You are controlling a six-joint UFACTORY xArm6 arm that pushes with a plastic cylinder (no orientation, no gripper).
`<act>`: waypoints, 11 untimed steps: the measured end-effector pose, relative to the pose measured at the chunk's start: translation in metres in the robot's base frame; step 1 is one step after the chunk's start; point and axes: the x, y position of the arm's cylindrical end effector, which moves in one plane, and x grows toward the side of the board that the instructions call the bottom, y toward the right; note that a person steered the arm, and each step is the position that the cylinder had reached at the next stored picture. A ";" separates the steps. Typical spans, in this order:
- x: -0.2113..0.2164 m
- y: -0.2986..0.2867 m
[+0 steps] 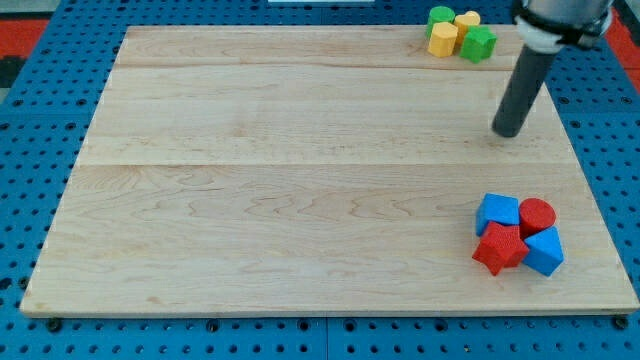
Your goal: Place the yellow blocks and the green star in a horizontal line
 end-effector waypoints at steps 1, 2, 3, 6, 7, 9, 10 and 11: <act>-0.046 0.063; -0.086 0.103; -0.141 0.102; -0.186 0.079; -0.186 0.037; -0.163 -0.043; -0.120 -0.047; -0.121 -0.041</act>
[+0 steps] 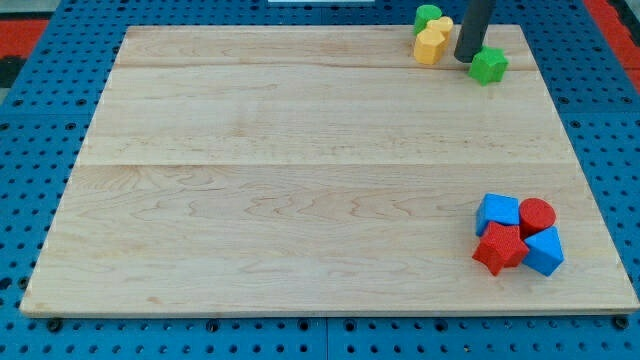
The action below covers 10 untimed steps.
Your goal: Place the yellow blocks and the green star in a horizontal line
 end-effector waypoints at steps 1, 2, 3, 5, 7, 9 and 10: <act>-0.032 0.008; -0.065 0.008; -0.065 0.008; -0.066 -0.023; -0.063 -0.088; -0.045 -0.139; -0.045 -0.154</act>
